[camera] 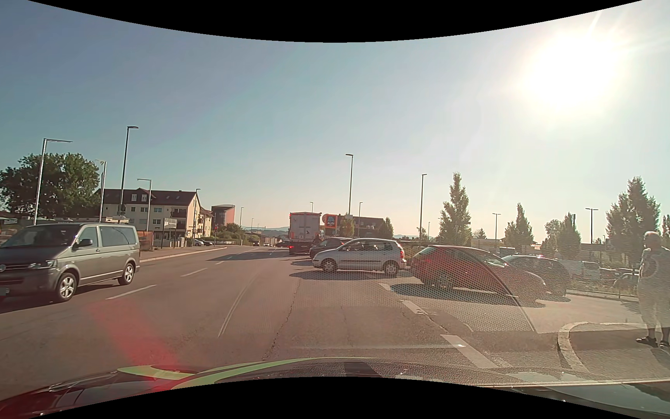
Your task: Follow the waypoints while adhering to traffic rules and regulations
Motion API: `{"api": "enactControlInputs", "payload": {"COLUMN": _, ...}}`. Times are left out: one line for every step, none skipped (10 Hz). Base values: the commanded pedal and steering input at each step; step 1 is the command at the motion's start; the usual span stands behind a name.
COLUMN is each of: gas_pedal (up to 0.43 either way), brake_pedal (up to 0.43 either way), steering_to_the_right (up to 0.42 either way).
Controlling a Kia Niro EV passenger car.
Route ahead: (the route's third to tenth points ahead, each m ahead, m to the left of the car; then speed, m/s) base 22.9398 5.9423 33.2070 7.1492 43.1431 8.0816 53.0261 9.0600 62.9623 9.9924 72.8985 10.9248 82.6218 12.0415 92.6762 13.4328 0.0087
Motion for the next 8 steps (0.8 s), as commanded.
{"api": "enactControlInputs", "payload": {"gas_pedal": 0.0, "brake_pedal": 0.22, "steering_to_the_right": -0.011}}
{"api": "enactControlInputs", "payload": {"gas_pedal": 0.0, "brake_pedal": 0.22, "steering_to_the_right": -0.011}}
{"api": "enactControlInputs", "payload": {"gas_pedal": 0.0, "brake_pedal": 0.22, "steering_to_the_right": -0.011}}
{"api": "enactControlInputs", "payload": {"gas_pedal": 0.0, "brake_pedal": 0.213, "steering_to_the_right": -0.011}}
{"api": "enactControlInputs", "payload": {"gas_pedal": 0.0, "brake_pedal": 0.22, "steering_to_the_right": -0.011}}
{"api": "enactControlInputs", "payload": {"gas_pedal": 0.0, "brake_pedal": 0.213, "steering_to_the_right": -0.011}}
{"api": "enactControlInputs", "payload": {"gas_pedal": 0.0, "brake_pedal": 0.213, "steering_to_the_right": -0.011}}
{"api": "enactControlInputs", "payload": {"gas_pedal": 0.0, "brake_pedal": 0.22, "steering_to_the_right": -0.011}}
